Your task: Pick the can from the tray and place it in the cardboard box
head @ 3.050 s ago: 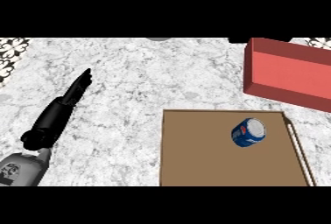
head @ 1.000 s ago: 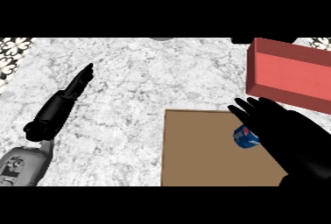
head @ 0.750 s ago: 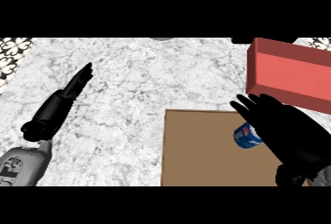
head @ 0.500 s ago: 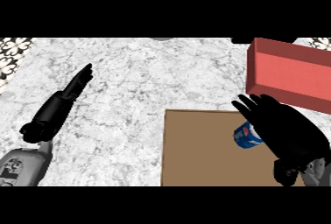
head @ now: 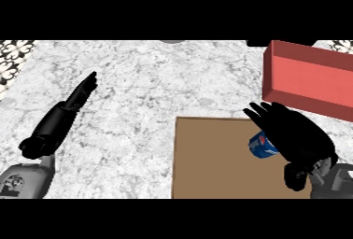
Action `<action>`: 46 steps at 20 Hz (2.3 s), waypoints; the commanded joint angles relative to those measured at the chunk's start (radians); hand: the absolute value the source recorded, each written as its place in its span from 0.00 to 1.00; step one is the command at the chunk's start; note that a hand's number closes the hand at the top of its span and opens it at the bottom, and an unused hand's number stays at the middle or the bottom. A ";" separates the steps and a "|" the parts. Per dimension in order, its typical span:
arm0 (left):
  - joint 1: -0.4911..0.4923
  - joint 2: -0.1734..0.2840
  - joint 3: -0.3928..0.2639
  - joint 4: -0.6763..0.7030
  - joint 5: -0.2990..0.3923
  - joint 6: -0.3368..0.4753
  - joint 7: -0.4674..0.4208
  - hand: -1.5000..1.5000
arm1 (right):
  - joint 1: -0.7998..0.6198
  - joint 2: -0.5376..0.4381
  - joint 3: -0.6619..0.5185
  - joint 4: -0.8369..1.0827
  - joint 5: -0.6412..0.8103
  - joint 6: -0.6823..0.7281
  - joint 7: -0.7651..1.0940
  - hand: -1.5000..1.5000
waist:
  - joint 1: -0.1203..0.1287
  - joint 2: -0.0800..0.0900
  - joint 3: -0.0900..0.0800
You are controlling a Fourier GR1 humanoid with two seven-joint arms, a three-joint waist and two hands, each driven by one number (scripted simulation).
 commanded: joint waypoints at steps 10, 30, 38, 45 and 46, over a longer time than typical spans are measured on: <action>-0.013 -0.040 0.055 0.050 -0.041 -0.054 -0.035 0.50 | 0.100 -0.031 -0.082 0.122 0.190 -0.098 -0.222 0.00 | -0.004 0.001 0.000; -0.033 -0.070 0.072 -0.011 -0.050 -0.076 0.027 0.50 | 0.123 0.033 0.069 0.256 0.167 -0.429 -0.894 1.00 | 0.019 0.010 0.004; -0.022 -0.106 0.047 -0.002 -0.101 -0.042 0.045 0.50 | 0.162 0.005 -0.075 0.240 0.092 -0.625 -1.166 1.00 | -0.005 -0.001 0.001; -0.021 -0.065 0.102 0.045 -0.085 -0.077 -0.024 0.50 | 0.217 -0.108 -0.321 0.018 -0.094 -0.536 -1.210 1.00 | -0.016 -0.002 0.000; 0.025 -0.052 0.109 0.009 -0.069 -0.090 -0.024 0.50 | 0.211 -0.081 -0.357 -0.031 -0.146 -0.512 -1.132 1.00 | -0.018 -0.005 -0.001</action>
